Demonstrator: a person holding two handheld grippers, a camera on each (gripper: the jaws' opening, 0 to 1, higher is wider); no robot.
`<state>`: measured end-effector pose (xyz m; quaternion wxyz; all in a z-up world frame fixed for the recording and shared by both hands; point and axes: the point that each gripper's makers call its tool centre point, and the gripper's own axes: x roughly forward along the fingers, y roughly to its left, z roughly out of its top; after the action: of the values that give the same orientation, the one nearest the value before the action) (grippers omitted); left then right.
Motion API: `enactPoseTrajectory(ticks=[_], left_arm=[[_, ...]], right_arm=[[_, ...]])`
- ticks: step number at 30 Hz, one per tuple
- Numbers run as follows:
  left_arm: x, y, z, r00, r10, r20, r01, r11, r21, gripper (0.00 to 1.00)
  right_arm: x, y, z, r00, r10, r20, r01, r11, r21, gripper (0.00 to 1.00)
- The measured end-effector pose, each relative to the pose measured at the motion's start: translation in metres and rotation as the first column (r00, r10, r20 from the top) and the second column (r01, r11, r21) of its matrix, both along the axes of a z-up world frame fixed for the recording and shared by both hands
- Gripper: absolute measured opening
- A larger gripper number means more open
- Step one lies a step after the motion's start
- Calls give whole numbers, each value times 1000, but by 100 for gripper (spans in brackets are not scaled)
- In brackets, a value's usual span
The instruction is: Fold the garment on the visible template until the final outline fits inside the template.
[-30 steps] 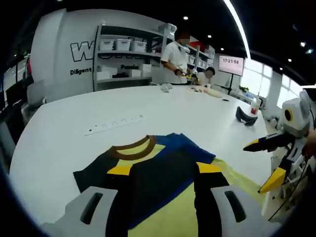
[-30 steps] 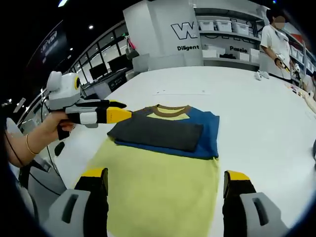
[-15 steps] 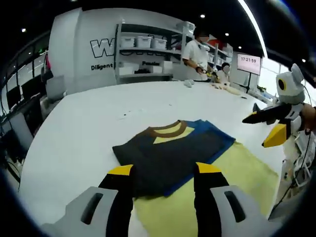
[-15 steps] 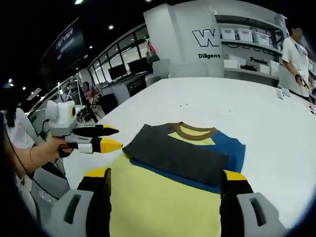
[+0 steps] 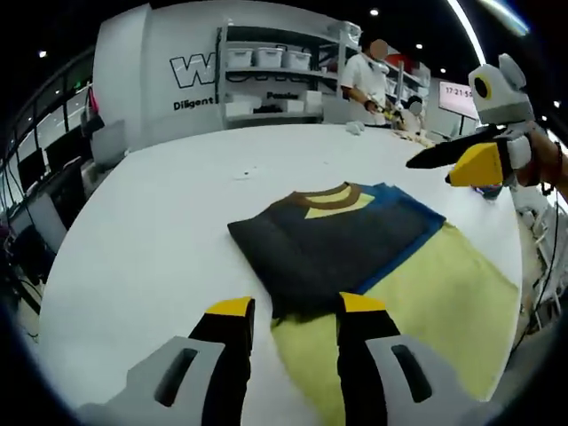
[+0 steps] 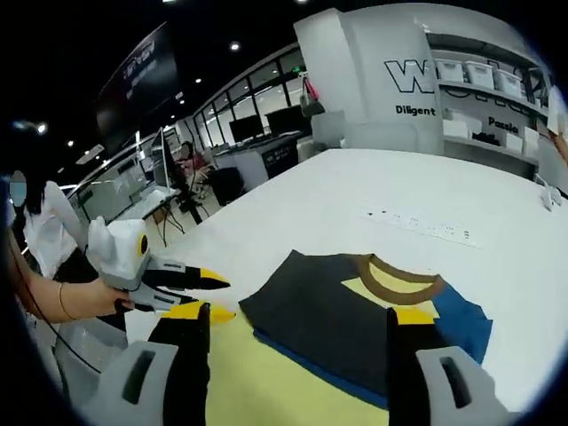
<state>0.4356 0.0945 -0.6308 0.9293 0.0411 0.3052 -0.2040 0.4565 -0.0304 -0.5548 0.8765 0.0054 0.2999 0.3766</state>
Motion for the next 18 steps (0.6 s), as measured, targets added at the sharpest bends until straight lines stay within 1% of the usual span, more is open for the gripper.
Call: enactPoseTrajectory(ticks=[1, 3, 4, 7, 8, 10, 13, 16, 18], left_arm=[[0, 0, -2, 1000, 0, -2, 0, 1000, 1, 35], [1, 3, -11, 1000, -1, -14, 1, 1000, 27, 34], [0, 6, -18, 1000, -10, -23, 11, 998, 69, 33], [1, 7, -24, 1000, -17, -17, 19, 996, 89, 28], [1, 8, -25, 1000, -16, -21, 18, 996, 91, 27], [2, 9, -27, 1000, -18, -21, 20, 995, 97, 25], [7, 7, -24, 999, -45, 13, 43, 992, 119, 19], [12, 4, -21, 996, -69, 48, 62, 988, 139, 18], [12, 3, -23, 996, -79, 47, 71, 987, 146, 16]], right_arm=[[1, 2, -1, 1000, 5, -2, -5, 1000, 0, 79], [6, 12, -4, 999, 31, -9, -31, 999, -8, 78], [10, 20, -6, 999, 52, -10, -52, 999, -16, 78], [15, 27, -9, 998, 66, -13, -66, 998, -19, 78], [19, 33, -13, 997, 77, -19, -78, 997, -20, 77], [23, 40, -17, 995, 93, -18, -94, 995, -31, 75], [33, 53, -26, 992, 128, -17, -129, 991, -44, 71], [41, 67, -33, 987, 157, -23, -158, 987, -43, 67], [48, 74, -39, 986, 167, -25, -168, 985, -43, 65]])
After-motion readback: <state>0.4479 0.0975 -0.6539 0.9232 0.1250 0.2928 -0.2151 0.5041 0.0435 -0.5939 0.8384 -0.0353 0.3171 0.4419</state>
